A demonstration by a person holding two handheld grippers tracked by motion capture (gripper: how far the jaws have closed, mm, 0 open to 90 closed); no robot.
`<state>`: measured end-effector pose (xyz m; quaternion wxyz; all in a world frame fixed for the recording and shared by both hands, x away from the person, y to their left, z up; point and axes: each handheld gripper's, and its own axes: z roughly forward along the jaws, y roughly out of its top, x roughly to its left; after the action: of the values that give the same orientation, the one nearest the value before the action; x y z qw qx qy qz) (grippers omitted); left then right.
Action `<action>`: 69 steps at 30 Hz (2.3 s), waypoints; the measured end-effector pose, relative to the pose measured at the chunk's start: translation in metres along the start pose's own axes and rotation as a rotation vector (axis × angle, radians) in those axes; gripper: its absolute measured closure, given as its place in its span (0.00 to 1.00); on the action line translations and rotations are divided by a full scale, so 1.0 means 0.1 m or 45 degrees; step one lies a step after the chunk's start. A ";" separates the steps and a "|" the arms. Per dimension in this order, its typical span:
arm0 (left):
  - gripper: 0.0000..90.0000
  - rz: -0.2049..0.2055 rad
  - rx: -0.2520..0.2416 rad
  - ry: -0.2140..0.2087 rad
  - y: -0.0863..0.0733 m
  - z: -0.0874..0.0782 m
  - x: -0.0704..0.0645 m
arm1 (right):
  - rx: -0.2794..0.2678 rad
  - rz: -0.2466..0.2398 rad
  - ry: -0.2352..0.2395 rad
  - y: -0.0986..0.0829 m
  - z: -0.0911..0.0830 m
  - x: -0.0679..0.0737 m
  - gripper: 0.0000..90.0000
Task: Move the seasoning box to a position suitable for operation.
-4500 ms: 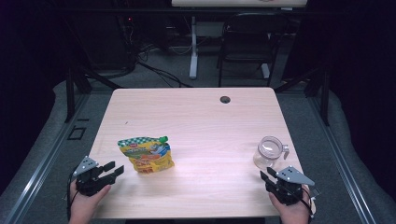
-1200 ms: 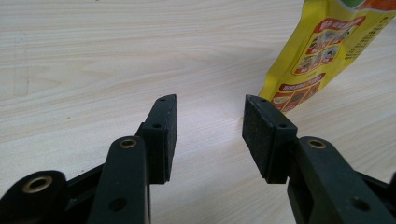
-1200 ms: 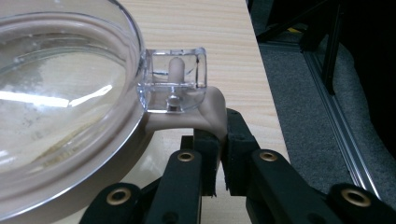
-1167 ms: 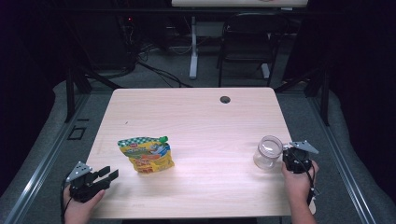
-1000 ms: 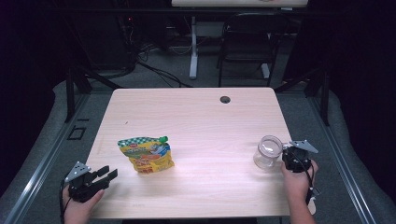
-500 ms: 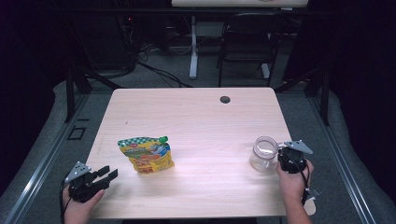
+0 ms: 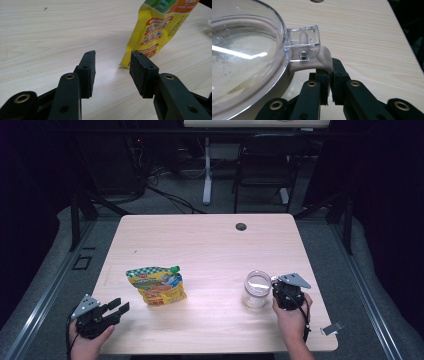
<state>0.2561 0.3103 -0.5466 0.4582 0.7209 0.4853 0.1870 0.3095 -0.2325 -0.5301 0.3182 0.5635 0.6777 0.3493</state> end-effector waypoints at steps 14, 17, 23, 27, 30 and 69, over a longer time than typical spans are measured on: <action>0.65 0.038 0.013 -0.020 0.00 -0.03 -0.14 | 0.001 -0.068 0.100 -0.03 -0.03 0.42 0.96; 0.66 0.042 0.024 -0.025 0.01 -0.03 -0.14 | 0.000 -0.081 0.122 -0.05 -0.03 0.49 0.96; 0.67 0.042 0.025 -0.050 0.01 -0.01 -0.19 | 0.008 -0.103 0.139 -0.07 -0.01 0.61 0.96; 0.68 0.066 0.043 -0.073 0.02 0.01 -0.25 | 0.008 -0.109 0.152 -0.08 0.00 0.65 0.96; 0.69 0.077 0.044 -0.093 0.03 0.04 -0.29 | 0.016 -0.103 0.158 -0.09 0.00 0.66 0.96; 0.74 0.287 0.153 -0.387 0.35 0.75 -1.33 | -0.036 0.004 0.355 0.16 -0.49 0.33 0.80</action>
<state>0.2674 0.1550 -0.5325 0.4586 0.8165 0.3370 0.0969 0.2725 -0.2040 -0.4915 0.2283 0.5061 0.7094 0.4342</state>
